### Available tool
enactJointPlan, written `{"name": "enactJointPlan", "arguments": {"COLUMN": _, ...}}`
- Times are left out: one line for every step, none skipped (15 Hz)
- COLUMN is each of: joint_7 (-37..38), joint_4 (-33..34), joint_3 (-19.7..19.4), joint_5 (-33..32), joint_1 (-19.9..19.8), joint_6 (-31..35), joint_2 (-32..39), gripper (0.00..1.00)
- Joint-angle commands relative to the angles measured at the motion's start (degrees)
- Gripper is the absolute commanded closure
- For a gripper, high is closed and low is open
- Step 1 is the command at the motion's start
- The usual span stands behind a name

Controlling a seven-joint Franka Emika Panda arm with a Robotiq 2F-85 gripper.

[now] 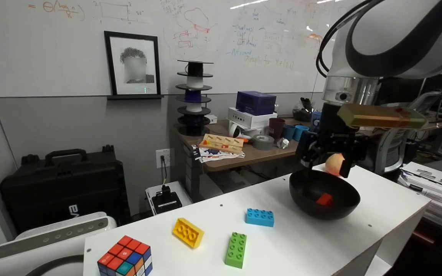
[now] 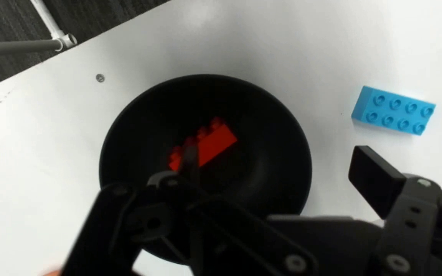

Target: Put the Legos in the bowl

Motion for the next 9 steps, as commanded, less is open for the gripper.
{"name": "enactJointPlan", "arguments": {"joint_7": -3.8, "joint_4": -2.6, "joint_3": 0.9, "joint_5": -5.6, "joint_1": 2.3, "joint_6": -3.6, "joint_2": -4.5, "gripper": 0.00}}
{"name": "enactJointPlan", "arguments": {"joint_7": -4.5, "joint_4": -2.5, "joint_3": 1.3, "joint_5": -7.3, "joint_1": 2.9, "joint_6": -4.4, "joint_2": -4.5, "gripper": 0.00}}
{"name": "enactJointPlan", "arguments": {"joint_7": -5.0, "joint_4": -2.4, "joint_3": 1.7, "joint_5": -9.1, "joint_1": 3.6, "joint_6": -4.6, "joint_2": -4.0, "gripper": 0.00}}
{"name": "enactJointPlan", "arguments": {"joint_7": -6.0, "joint_4": -2.2, "joint_3": 2.4, "joint_5": -10.4, "joint_1": 4.1, "joint_6": -4.8, "joint_2": -3.5, "gripper": 0.00}}
{"name": "enactJointPlan", "arguments": {"joint_7": -6.4, "joint_4": -1.9, "joint_3": 2.8, "joint_5": -12.2, "joint_1": 5.0, "joint_6": -4.7, "joint_2": -2.7, "gripper": 0.00}}
{"name": "enactJointPlan", "arguments": {"joint_7": -6.9, "joint_4": -1.6, "joint_3": 3.2, "joint_5": -13.9, "joint_1": 5.7, "joint_6": -4.6, "joint_2": -2.1, "gripper": 0.00}}
{"name": "enactJointPlan", "arguments": {"joint_7": -7.6, "joint_4": -1.1, "joint_3": 3.6, "joint_5": -15.6, "joint_1": 6.5, "joint_6": -4.6, "joint_2": -1.1, "gripper": 0.00}}
{"name": "enactJointPlan", "arguments": {"joint_7": -8.2, "joint_4": -0.5, "joint_3": 3.9, "joint_5": -17.4, "joint_1": 7.3, "joint_6": -4.4, "joint_2": 0.0, "gripper": 0.00}}
{"name": "enactJointPlan", "arguments": {"joint_7": -9.1, "joint_4": 0.7, "joint_3": 4.1, "joint_5": -19.0, "joint_1": 7.9, "joint_6": -4.9, "joint_2": 1.4, "gripper": 0.00}}
